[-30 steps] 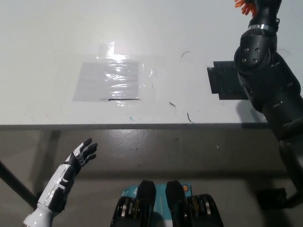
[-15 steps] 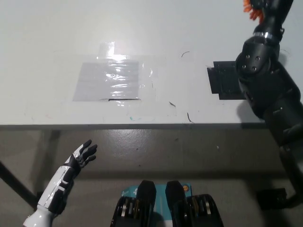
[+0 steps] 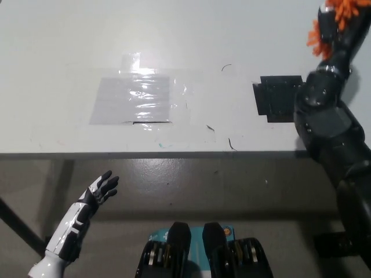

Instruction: The robot uses it right hand to pick up an extended orange duster kept in the middle of the desk and presses its handle against the desk to collapse it

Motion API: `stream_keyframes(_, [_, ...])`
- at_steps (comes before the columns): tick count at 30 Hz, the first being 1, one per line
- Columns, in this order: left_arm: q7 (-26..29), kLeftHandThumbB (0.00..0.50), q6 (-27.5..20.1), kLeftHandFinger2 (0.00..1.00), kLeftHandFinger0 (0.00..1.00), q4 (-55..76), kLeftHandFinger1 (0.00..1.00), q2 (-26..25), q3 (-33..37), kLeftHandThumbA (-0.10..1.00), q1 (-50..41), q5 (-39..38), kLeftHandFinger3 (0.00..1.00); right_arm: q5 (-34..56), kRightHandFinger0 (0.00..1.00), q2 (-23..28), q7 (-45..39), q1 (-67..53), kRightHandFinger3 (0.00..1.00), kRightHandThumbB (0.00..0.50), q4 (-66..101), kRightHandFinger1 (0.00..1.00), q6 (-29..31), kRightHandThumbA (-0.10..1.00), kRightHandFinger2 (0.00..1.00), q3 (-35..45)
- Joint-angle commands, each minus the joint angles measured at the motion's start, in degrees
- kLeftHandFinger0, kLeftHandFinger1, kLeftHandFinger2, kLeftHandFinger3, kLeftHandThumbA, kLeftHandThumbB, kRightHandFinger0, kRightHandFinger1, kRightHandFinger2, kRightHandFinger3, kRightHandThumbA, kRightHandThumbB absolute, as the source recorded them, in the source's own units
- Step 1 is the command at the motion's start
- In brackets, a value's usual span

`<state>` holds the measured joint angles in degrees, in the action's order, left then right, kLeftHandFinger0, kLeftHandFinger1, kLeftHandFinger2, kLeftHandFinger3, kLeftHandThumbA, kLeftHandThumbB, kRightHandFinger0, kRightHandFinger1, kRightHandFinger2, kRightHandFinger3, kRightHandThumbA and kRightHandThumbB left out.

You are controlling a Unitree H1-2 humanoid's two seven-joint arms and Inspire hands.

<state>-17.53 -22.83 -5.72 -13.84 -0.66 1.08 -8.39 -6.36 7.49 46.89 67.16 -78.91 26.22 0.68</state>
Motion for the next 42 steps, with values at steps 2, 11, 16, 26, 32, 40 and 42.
stream_keyframes(2, [0.24,0.283,-1.58,1.0,1.0,2.26,1.0,-1.01,-0.8,1.0,-0.24,-0.69,1.0,4.15,0.0,-0.07,-10.05,-2.25,0.55,0.13,-3.72,0.13,-5.03,-0.1,0.46,2.89])
stream_keyframes(11, [0.2,0.272,-2.08,1.0,1.0,3.04,1.0,-0.8,-1.04,1.0,-2.12,-1.33,1.0,1.69,0.0,0.59,-18.76,-6.26,0.52,0.143,-4.6,0.17,-10.79,-0.1,0.48,0.11])
stream_keyframes(16, [0.65,0.301,-1.58,1.0,1.0,3.53,1.0,-0.9,-1.26,1.0,-1.57,-0.64,1.0,1.6,0.04,0.37,-22.75,-6.33,0.62,0.169,-5.0,0.29,-16.55,-0.1,0.65,-0.38])
stream_keyframes(26, [0.41,0.289,-1.31,1.0,1.0,3.42,1.0,-1.27,-1.48,1.0,-1.2,-0.97,1.0,2.9,0.0,0.55,-25.96,-6.53,0.39,0.193,-5.06,0.01,-19.42,-0.1,0.36,0.64])
stream_keyframes(32, [0.23,0.278,-1.84,1.0,1.0,2.98,1.0,-1.19,-1.39,1.0,-1.06,-1.1,1.0,-0.54,0.01,0.33,-29.12,-6.65,0.59,0.131,-5.37,0.12,-23.48,-0.1,0.26,-3.86])
stream_keyframes(40, [0.41,0.28,-0.93,1.0,1.0,3.5,1.0,-1.42,-1.65,1.0,-0.94,-1.05,1.0,-1.54,0.02,0.31,-28.19,-6.57,0.55,0.117,-4.77,0.35,-17.7,-0.1,0.68,-7.5])
stream_keyframes(42, [0.22,0.276,-1.26,1.0,1.0,3.07,1.0,-1.62,-1.77,1.0,-0.67,-1.03,1.0,-2.25,0.1,0.46,-24.42,-1.56,0.74,0.109,-3.68,0.47,-14.12,-0.1,0.82,-8.56])
